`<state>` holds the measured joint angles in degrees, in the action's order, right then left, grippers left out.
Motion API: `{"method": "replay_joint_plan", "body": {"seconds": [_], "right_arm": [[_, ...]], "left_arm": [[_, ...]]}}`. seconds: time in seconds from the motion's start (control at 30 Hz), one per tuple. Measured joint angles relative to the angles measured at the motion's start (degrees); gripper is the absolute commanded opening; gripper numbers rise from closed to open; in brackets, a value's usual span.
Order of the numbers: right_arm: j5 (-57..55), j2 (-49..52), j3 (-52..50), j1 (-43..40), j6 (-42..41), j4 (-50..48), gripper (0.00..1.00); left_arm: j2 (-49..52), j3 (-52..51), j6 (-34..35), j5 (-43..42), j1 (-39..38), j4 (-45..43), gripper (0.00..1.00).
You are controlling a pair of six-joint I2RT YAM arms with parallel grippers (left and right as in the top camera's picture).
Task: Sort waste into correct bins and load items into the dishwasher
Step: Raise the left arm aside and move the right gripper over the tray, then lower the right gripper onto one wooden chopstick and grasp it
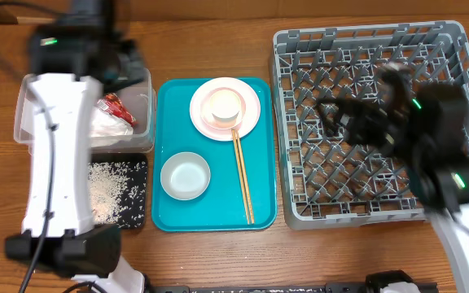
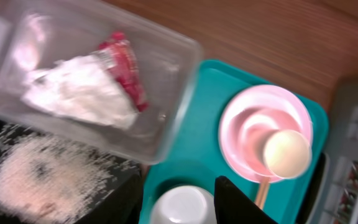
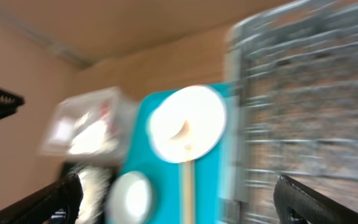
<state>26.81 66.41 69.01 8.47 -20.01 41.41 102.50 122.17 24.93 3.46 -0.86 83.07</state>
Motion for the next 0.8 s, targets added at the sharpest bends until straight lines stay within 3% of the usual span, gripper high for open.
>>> {"method": "replay_joint_plan", "body": {"seconds": [0.17,0.23,0.27,0.3,0.33,0.47,0.57,0.73,0.8], "right_arm": [[7.93,15.45,0.04,9.81,-1.36,-5.51,1.00],[7.48,19.82,0.04,14.84,-1.64,-7.13,1.00],[6.43,21.62,0.04,17.62,-1.73,-7.56,1.00],[4.48,23.19,0.02,20.74,-1.86,-7.74,0.98],[3.15,23.80,0.02,22.53,-1.86,-7.76,0.97],[-11.32,24.83,0.02,32.68,-2.10,-7.69,0.83],[-24.30,24.83,-0.09,37.29,-2.47,-7.98,0.63],[-32.61,24.85,-0.57,38.95,-2.27,-10.32,0.55],[-34.75,25.29,-0.63,38.93,-2.29,-10.56,0.24]], "left_arm": [[-1.03,0.13,-0.02,0.00,9.07,3.30,0.40],[-1.03,0.13,-0.02,0.00,10.82,3.50,0.45],[-1.03,0.13,-0.02,0.00,11.61,3.63,0.65],[-1.03,0.13,-0.09,0.00,12.26,3.69,0.96],[-1.03,0.13,-0.15,-0.02,12.70,3.74,1.00],[-1.03,0.13,-0.02,-0.07,12.96,3.80,1.00],[-1.03,0.13,-0.02,-0.20,12.96,3.76,1.00],[-1.03,0.13,-0.02,-0.22,12.96,3.76,1.00],[-1.03,0.13,-0.02,-0.24,12.96,3.74,1.00]]}}
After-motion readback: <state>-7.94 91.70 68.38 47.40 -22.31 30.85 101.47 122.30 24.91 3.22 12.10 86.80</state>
